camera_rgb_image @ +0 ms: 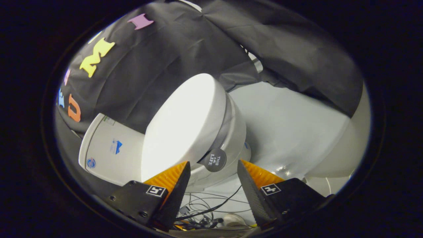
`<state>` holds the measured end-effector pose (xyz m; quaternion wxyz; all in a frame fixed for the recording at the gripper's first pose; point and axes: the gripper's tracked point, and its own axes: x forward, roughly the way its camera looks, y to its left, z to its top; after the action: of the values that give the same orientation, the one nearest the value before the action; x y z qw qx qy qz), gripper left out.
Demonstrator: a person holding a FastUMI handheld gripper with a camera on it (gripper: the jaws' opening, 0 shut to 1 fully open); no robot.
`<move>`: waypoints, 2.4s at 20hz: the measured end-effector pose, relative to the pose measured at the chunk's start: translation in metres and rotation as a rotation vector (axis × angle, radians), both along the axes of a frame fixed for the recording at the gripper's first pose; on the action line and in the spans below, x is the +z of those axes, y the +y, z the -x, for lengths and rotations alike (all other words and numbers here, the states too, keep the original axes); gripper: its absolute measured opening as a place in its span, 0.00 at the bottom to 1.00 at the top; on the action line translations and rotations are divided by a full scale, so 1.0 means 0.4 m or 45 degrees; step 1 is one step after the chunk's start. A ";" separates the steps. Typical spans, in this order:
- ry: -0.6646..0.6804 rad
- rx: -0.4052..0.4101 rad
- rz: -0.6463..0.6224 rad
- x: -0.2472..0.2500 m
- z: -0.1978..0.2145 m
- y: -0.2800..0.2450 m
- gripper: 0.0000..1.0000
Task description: Open the toilet lid.
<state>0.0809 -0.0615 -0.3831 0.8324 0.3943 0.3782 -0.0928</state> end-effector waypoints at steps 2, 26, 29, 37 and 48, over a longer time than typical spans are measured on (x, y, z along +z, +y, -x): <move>0.016 -0.034 -0.058 -0.017 -0.010 -0.001 0.85; 0.015 -0.239 -0.372 0.023 -0.095 0.007 0.08; -0.028 -0.209 -0.371 0.075 -0.105 0.018 0.04; -0.166 -0.114 -0.354 0.247 -0.105 0.064 0.04; -0.260 0.029 -0.195 0.414 -0.128 0.165 0.04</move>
<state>0.1321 0.0043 -0.2177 0.8350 0.4597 0.3020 -0.0134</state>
